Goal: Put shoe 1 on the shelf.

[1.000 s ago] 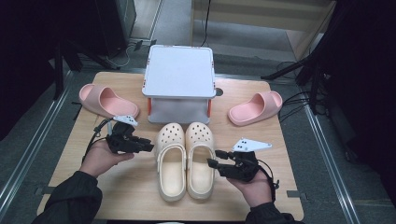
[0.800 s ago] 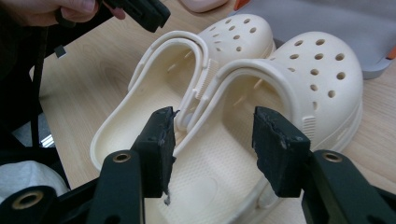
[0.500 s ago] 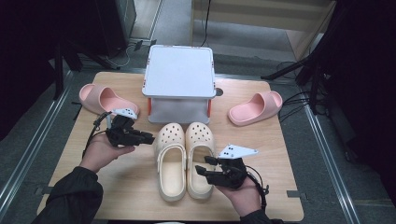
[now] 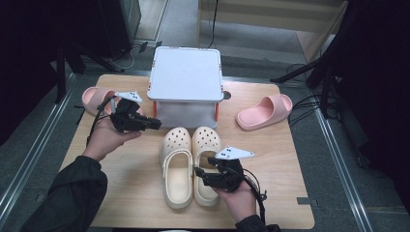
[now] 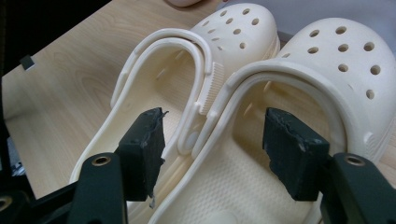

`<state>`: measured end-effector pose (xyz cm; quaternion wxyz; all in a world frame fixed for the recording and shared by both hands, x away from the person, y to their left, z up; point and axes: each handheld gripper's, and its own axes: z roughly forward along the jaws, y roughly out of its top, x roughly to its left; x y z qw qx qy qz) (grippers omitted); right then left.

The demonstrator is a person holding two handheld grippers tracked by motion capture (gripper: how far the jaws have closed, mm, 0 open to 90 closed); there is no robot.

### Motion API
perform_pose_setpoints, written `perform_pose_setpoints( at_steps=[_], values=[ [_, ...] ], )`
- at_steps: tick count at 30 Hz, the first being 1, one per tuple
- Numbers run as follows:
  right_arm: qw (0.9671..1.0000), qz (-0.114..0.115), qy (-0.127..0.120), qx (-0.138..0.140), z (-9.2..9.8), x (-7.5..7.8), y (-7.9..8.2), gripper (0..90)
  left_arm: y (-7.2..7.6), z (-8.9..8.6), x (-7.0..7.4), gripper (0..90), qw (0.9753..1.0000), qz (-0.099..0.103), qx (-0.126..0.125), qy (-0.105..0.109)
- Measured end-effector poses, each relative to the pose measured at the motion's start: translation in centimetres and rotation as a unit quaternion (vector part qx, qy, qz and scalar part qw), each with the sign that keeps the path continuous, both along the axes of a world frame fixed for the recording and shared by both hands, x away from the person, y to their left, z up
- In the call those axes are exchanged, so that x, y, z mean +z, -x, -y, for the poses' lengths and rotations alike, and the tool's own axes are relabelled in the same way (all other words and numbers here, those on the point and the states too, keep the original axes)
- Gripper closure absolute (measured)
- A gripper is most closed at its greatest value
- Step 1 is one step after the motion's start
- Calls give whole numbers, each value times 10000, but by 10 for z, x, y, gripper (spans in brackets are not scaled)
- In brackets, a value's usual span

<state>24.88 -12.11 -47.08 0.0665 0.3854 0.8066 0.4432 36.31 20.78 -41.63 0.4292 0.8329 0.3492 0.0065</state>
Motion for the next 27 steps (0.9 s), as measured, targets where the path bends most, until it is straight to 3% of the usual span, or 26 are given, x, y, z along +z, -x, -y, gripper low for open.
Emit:
perform_pose_setpoints(
  at_steps=[4, 7, 8, 9, 10, 14, 19, 27],
  values=[
    [10000, 9, 20, -23, -3, -3, -3, 386, -12, 3, 22, 821, 9999, 125, -64, -100],
    [10000, 10, -13, -30, -5, -3, -4, 386, -17, 4, 31, 821, 9998, 176, -86, -76],
    [10000, 38, -33, -35, -6, -3, -5, 382, -23, 7, 41, 821, 9995, 280, -117, -97],
    [10000, 38, -33, -35, -6, -3, -5, 382, -23, 7, 41, 821, 9995, 280, -117, -97],
    [10000, 31, -37, -52, -8, -4, -6, 374, -30, 9, 51, 821, 9992, 372, -134, -78],
    [10000, 9, -38, -73, -14, -6, -9, 355, -41, 18, 68, 818, 9984, 509, -205, -119],
    [9998, -50, 40, -184, -20, -11, -12, 346, -56, 26, 73, 818, 9980, 553, -210, -242],
    [9989, -59, 270, -375, -36, -18, -17, 335, -78, 38, 58, 839, 9976, 486, -170, -473]
  ],
)
